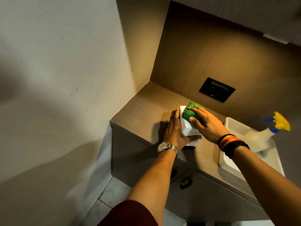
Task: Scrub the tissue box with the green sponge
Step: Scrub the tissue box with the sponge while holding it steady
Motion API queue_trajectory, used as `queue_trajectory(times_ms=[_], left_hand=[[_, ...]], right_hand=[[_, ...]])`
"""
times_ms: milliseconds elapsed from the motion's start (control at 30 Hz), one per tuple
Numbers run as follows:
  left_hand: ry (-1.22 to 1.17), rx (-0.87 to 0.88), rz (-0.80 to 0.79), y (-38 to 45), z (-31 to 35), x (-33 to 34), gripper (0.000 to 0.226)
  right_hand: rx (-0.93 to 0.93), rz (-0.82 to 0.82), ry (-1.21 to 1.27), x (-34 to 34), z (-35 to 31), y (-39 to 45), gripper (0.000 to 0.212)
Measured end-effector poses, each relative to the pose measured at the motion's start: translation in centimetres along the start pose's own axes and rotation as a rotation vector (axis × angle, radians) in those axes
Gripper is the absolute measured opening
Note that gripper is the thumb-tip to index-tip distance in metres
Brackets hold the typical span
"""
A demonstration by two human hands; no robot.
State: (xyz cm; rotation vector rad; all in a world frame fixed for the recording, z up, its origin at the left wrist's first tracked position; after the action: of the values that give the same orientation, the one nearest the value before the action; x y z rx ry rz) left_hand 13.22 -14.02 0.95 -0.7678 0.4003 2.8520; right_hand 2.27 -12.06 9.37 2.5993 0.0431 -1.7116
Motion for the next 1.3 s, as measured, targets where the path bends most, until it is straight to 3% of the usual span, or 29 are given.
queue_trajectory(times_ms=[200,467,700,800,933,1033,1300], left_hand=[[-0.001,-0.016,0.007,-0.4,0.2,-0.2,0.136],[-0.027,0.02,0.059,0.1,-0.1,-0.3,0.134],[-0.018,-0.017,0.03,0.5,0.0,-0.2,0.137],[0.036,0.0,0.036,0.5,0.1,-0.2,0.137],[-0.001,0.036,0.04,0.3,0.0,-0.2,0.137],[-0.02,0.027,0.048,0.2,0.0,-0.3,0.134],[0.012,-0.004,0.039,0.7,-0.3,0.1,0.139]], right_hand=[[0.043,0.032,-0.023,0.4,-1.7,3.0,0.06],[-0.078,-0.039,0.086,-0.4,0.7,-3.6,0.05],[0.07,0.013,0.186,-0.8,1.8,2.1,0.044],[0.022,0.004,0.155,-0.3,0.7,2.0,0.046],[-0.116,-0.107,0.108,-0.2,0.9,-1.5,0.05],[-0.119,-0.167,0.132,-1.2,2.4,-2.4,0.052],[-0.026,-0.044,0.119,-0.7,1.2,3.1,0.044]])
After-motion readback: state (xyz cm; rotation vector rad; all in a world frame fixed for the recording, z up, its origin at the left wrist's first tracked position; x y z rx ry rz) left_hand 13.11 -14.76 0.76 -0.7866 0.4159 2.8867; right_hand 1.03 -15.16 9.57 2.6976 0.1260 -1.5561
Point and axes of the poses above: each hand's wrist, its own y-axis towards the middle knuckle, its own x-axis out of the palm, z = x × y, the point moved 8 cm from there along y, towards the middle knuckle, and after that the axes turned 5 degrees about y, right-handed, at the moved point
